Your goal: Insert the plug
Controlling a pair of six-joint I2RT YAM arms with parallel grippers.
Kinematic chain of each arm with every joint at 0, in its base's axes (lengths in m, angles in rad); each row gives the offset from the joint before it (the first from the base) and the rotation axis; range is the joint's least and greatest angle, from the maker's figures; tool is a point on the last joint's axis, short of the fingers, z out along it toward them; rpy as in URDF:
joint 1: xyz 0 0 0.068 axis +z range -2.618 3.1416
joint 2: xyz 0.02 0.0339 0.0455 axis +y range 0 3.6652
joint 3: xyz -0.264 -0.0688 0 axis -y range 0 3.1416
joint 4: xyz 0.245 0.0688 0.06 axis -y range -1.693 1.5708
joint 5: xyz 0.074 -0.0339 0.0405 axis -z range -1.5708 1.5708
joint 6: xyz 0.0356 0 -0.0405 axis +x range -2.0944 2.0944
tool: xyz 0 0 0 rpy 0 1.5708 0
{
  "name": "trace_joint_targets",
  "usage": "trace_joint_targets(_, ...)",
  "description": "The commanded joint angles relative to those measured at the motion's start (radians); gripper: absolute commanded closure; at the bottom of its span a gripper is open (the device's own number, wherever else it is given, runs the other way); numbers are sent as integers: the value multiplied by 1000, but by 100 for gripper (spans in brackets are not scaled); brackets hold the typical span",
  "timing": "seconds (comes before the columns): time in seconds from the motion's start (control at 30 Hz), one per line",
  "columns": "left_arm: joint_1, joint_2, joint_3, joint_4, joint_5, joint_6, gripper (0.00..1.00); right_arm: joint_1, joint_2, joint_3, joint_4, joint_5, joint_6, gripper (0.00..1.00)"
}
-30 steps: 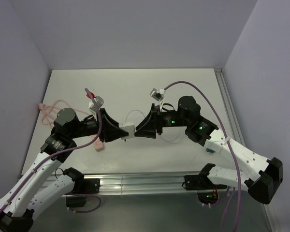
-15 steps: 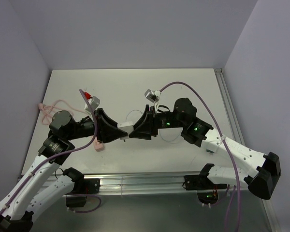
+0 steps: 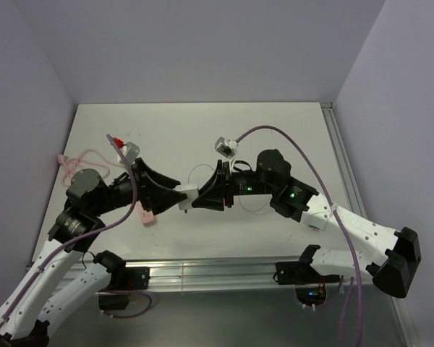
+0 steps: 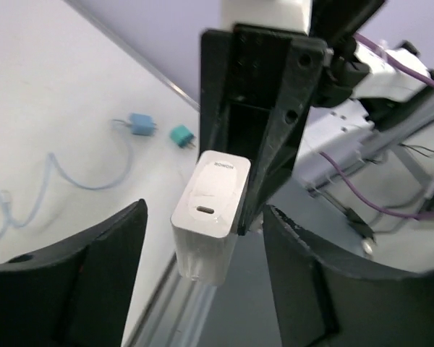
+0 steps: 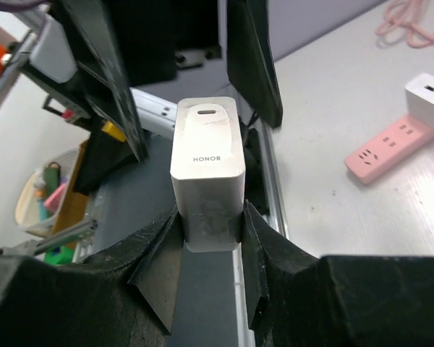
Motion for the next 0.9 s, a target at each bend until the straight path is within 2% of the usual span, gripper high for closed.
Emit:
trace_joint_targets(0.0, 2, -35, 80, -107, -166, 23, 28, 8, -62, 18, -31, 73, -89, 100)
trace_joint_targets(0.03, 2, -33, 91, -130, -189, 16, 23, 8, -70, 18, -36, 71, -98, 100)
trace_joint_targets(0.1, 2, -4, 143, -180, -247, -6, 24, 8, -76, 23, -74, 77, -130, 100)
trace_joint_targets(0.2, 0, 75, 253, -351, -315, -24, 22, 17, -84, 49, -159, 123, -210, 100)
trace_joint_targets(0.3, 0, 192, 379, -561, -371, -65, 24, 50, -84, 85, -287, 210, -298, 100)
trace_joint_targets(0.37, 2, 276, 427, -680, -350, -64, 28, 65, -73, 113, -355, 263, -340, 100)
trace_joint_targets(0.4, 2, 296, 450, -698, -279, -58, 31, 68, -68, 121, -375, 270, -353, 100)
trace_joint_targets(0.47, 2, 310, 453, -712, -247, -78, 29, 71, -53, 142, -422, 290, -380, 100)
trace_joint_targets(0.63, -4, 274, 424, -693, -218, -90, 16, 76, -24, 171, -475, 301, -411, 100)
trace_joint_targets(0.87, -59, 275, 341, -633, -151, -153, 16, 88, 19, 204, -504, 264, -440, 100)
